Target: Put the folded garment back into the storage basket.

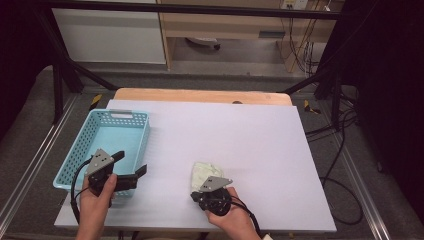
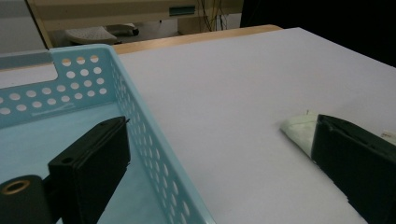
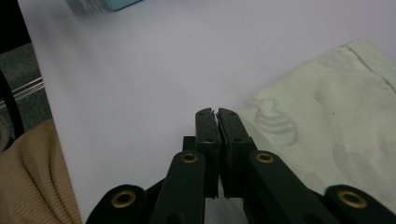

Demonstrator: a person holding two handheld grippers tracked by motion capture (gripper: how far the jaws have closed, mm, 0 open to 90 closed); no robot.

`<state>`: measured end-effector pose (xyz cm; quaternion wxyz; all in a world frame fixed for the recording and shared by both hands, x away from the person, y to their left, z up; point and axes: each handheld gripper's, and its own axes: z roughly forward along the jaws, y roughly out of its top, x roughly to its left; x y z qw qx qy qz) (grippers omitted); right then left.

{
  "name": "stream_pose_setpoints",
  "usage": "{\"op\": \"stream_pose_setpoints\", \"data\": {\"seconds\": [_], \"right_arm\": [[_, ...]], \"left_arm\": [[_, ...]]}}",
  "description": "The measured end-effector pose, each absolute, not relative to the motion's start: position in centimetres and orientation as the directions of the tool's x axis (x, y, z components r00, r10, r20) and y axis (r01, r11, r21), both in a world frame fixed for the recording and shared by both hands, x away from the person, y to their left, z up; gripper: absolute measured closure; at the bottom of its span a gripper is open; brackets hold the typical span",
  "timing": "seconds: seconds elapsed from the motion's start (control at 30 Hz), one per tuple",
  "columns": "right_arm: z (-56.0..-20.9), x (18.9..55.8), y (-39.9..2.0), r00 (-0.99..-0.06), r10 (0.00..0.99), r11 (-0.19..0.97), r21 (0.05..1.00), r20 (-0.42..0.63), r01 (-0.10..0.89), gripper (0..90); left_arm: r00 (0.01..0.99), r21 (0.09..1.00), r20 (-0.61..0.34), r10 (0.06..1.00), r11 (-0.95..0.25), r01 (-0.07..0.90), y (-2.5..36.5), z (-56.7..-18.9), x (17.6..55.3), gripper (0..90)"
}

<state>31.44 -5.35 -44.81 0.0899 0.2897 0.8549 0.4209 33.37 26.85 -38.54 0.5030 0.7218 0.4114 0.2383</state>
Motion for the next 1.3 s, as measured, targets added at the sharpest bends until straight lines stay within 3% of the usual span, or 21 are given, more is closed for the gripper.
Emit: {"op": "stream_pose_setpoints", "data": {"seconds": [0.17, 0.4, 1.03, 1.3], "right_arm": [[-44.9, 31.2, -5.2, -0.821, 0.564, 0.484, 0.768, 0.092, 0.419, 82.7], [-43.6, 30.7, -5.7, -0.821, 0.565, 0.452, 0.800, 0.086, 0.394, 54.9], [-41.4, 32.0, -11.5, -0.744, 0.667, 0.401, 0.826, 0.033, 0.396, 32.1], [-41.8, 31.5, -13.0, -0.733, 0.679, 0.404, 0.820, 0.028, 0.405, 33.5]], "left_arm": [[0.548, 0.922, -0.071, 0.833, -0.155, 0.355, 26.8, -38.6, 33.4, 4.3], [0.545, 0.923, -0.074, 0.835, -0.150, 0.354, 26.9, -38.6, 33.4, 4.3], [0.544, 0.922, -0.071, 0.836, -0.152, 0.355, 26.9, -38.6, 33.4, 4.3], [0.543, 0.922, -0.071, 0.837, -0.153, 0.356, 26.8, -38.6, 33.4, 4.3]]}}
